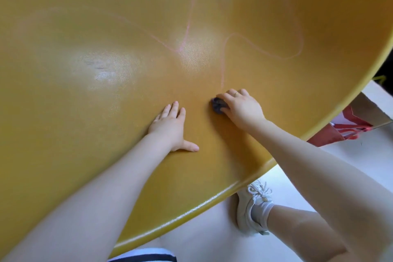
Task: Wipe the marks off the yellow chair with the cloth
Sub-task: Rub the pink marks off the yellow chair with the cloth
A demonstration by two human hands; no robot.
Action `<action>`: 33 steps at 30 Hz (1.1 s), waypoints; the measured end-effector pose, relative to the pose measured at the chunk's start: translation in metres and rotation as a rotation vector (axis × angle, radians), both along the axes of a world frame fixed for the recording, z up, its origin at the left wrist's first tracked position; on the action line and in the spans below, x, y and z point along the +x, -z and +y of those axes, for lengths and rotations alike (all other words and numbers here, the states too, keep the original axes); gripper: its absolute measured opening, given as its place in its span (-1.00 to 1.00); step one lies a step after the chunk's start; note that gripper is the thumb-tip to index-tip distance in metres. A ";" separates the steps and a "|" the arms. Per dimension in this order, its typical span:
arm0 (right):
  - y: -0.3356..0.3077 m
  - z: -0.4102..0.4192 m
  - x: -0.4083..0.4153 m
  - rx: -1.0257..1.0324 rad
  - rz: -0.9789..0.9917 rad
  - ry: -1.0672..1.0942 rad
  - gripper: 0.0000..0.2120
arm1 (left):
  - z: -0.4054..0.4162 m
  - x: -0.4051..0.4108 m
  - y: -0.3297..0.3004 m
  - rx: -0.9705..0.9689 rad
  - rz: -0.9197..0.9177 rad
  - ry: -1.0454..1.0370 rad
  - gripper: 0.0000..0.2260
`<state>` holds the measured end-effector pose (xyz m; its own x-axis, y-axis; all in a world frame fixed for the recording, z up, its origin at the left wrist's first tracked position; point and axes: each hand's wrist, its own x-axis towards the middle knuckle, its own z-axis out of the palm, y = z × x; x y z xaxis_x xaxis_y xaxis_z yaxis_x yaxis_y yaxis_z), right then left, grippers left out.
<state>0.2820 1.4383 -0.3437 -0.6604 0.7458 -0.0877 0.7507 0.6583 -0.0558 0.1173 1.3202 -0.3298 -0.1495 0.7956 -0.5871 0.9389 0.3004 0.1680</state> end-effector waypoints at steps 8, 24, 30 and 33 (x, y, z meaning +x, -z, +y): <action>-0.009 -0.064 0.023 -0.217 0.146 -0.073 -0.70 | 0.002 0.001 -0.001 -0.014 0.005 -0.016 0.07; 0.001 0.024 0.038 0.053 0.058 0.228 -0.69 | -0.002 0.046 -0.002 -0.008 -0.023 -0.128 0.08; -0.012 -0.027 0.068 -0.282 0.167 -0.246 -0.70 | 0.010 0.051 -0.006 -0.102 0.026 -0.165 0.11; -0.027 -0.059 0.097 -0.448 0.148 -0.456 -0.69 | 0.008 0.054 -0.006 -0.122 0.019 -0.200 0.11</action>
